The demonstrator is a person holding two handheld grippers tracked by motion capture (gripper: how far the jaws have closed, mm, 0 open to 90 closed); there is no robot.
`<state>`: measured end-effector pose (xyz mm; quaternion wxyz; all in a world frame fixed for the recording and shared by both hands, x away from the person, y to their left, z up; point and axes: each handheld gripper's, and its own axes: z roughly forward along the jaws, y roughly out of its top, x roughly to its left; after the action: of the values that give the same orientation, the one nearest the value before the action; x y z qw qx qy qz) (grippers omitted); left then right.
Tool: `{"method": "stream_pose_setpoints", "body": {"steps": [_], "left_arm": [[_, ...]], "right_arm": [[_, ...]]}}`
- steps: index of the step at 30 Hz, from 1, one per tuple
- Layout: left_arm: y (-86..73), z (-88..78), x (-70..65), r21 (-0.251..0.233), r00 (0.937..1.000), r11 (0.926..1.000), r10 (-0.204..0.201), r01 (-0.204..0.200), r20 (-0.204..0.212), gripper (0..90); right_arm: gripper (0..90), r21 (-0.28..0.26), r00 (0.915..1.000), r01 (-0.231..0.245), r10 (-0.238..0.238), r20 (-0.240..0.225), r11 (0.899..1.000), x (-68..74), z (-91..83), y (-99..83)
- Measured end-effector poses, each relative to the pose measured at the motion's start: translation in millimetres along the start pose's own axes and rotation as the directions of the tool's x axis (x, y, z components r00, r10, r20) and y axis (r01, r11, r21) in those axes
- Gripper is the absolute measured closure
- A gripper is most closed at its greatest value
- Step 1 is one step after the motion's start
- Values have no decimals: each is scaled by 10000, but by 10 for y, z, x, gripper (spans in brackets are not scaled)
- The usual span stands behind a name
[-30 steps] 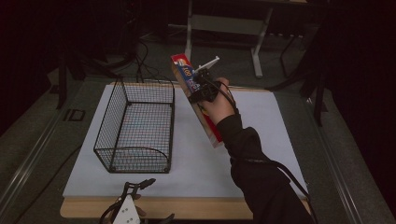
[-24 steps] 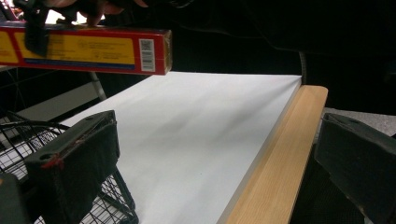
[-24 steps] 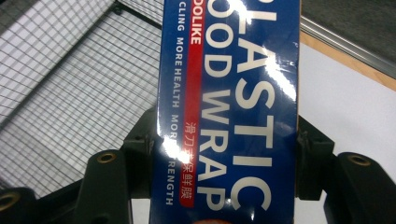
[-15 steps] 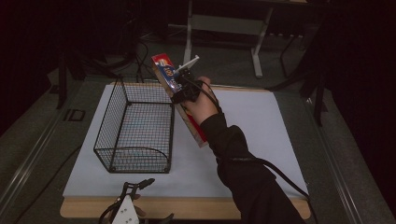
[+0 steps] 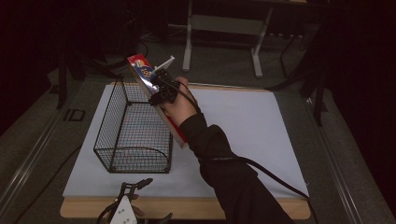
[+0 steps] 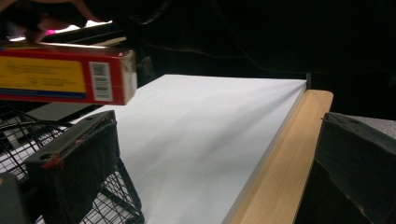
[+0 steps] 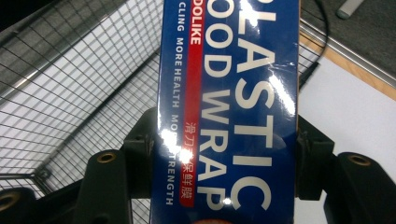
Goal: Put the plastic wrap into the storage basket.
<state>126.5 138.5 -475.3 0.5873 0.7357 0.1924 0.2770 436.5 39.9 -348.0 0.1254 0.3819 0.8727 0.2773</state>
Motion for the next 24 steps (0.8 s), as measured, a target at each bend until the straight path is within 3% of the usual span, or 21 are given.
{"method": "stream_pose_setpoints", "body": {"steps": [12,21,24], "left_arm": [[-1,-37,-23,24,9999,10000,74,-74,-98,4],[-3,-63,-38,4,9998,10000,48,-48,-203,4],[-4,-93,-53,17,9996,10000,85,-84,-283,4]], "right_arm": [[396,-240,9995,244,-248,-169,9994,263,115,203],[395,-507,9992,50,-70,-383,9987,388,211,301],[396,-654,9992,71,-97,-386,9978,489,288,339]]}}
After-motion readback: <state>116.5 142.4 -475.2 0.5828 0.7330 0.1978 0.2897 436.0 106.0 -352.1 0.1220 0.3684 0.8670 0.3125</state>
